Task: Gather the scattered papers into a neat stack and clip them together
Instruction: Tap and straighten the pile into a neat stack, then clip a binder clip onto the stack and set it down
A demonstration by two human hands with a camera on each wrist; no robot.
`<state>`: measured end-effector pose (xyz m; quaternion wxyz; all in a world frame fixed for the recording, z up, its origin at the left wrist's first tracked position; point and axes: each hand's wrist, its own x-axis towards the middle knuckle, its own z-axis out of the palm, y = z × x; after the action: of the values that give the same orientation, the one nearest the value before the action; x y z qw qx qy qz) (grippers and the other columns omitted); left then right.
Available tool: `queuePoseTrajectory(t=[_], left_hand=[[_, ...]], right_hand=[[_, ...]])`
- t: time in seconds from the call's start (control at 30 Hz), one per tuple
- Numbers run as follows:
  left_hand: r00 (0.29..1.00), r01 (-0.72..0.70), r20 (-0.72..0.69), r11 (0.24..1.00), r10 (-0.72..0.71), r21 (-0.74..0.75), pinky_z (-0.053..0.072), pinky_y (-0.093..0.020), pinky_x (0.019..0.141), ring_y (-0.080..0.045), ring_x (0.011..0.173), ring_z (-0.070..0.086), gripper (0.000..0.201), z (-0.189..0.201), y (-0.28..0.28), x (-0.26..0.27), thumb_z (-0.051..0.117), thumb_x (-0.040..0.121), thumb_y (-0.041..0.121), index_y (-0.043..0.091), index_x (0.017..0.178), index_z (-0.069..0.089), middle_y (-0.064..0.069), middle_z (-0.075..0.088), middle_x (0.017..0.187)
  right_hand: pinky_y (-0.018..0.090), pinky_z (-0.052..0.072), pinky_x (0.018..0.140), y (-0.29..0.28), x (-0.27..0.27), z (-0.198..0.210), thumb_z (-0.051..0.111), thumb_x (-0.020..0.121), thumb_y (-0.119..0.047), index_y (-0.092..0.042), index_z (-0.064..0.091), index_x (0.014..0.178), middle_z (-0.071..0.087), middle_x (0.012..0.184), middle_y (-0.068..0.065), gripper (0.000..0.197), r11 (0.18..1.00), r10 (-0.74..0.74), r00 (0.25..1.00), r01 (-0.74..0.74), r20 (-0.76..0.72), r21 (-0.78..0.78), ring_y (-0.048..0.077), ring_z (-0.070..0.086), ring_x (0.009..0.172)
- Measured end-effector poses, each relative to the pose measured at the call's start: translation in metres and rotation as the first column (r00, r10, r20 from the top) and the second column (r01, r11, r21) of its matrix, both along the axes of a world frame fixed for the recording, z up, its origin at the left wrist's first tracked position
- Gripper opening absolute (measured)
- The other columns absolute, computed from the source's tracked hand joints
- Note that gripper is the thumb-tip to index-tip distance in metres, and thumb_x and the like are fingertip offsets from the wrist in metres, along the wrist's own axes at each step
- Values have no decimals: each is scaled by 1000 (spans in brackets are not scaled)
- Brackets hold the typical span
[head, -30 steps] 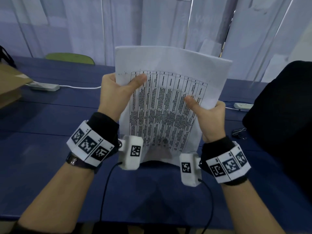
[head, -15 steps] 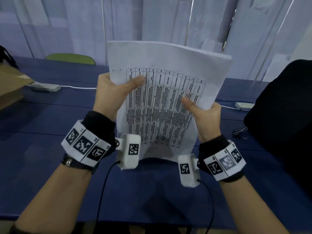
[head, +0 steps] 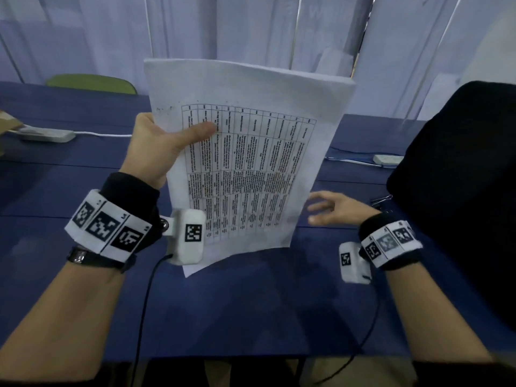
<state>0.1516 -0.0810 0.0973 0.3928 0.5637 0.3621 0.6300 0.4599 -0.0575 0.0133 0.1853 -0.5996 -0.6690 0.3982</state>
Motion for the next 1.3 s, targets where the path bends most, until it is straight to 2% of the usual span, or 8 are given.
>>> queuePoseTrajectory(t=[0.17,0.37,0.47,0.63,0.8,1.03,1.2,1.3], left_hand=[[1000,-2,-1,1000,2,-14,56,-42,87,-14,87,73,28,1,1,-2,80,58,17,14,83,69,8,77,80],[1000,8,-7,1000,-8,-6,58,-40,85,-11,84,74,21,0,6,-3,80,54,19,17,74,76,9,77,80],[1000,12,-23,1000,-12,25,58,-32,81,-9,84,73,18,-1,7,-4,79,53,23,24,71,77,11,77,80],[999,35,-15,999,-34,36,59,-28,76,-9,83,74,15,-3,9,-4,75,59,16,24,72,77,10,77,81],[999,36,4,999,-36,33,59,-25,73,-9,81,74,15,-2,9,-3,73,61,13,22,72,76,10,77,79],[999,45,6,999,-46,23,59,-28,76,-11,83,74,17,-1,9,-5,77,55,19,21,72,77,8,77,81],[999,44,19,999,-45,14,59,-33,81,-12,83,74,15,-1,9,-4,79,56,16,19,71,76,7,78,80],[998,50,24,999,-51,7,58,-33,80,-12,82,74,21,-1,10,-5,82,50,22,19,70,77,7,78,79]], right_hand=[[39,34,106,57,68,-30,64,83,-23,-9,42,135,42,140,23,59,765,-636,719,541,280,349,37,40,130],[43,14,116,72,111,-53,57,87,-21,-13,24,146,-3,157,17,68,768,-597,574,610,561,193,35,2,144],[45,19,114,77,121,-49,54,87,-23,-8,30,142,3,156,18,62,733,-611,477,643,632,222,36,9,142],[41,34,104,82,128,-49,55,88,-17,8,51,124,33,142,23,45,739,-632,478,610,610,288,40,34,129],[38,48,89,80,118,-46,55,85,-4,3,65,99,63,116,25,19,781,-619,614,549,490,298,37,59,109],[39,53,88,71,95,-36,70,79,-12,8,66,103,66,110,24,32,749,-656,636,614,407,249,34,63,104],[23,52,41,69,79,-32,74,75,-7,8,70,90,54,28,3,21,737,-653,675,671,342,83,11,56,30],[17,51,42,62,70,-32,69,79,-6,6,69,96,62,40,5,21,758,-630,722,652,286,21,15,57,48]])
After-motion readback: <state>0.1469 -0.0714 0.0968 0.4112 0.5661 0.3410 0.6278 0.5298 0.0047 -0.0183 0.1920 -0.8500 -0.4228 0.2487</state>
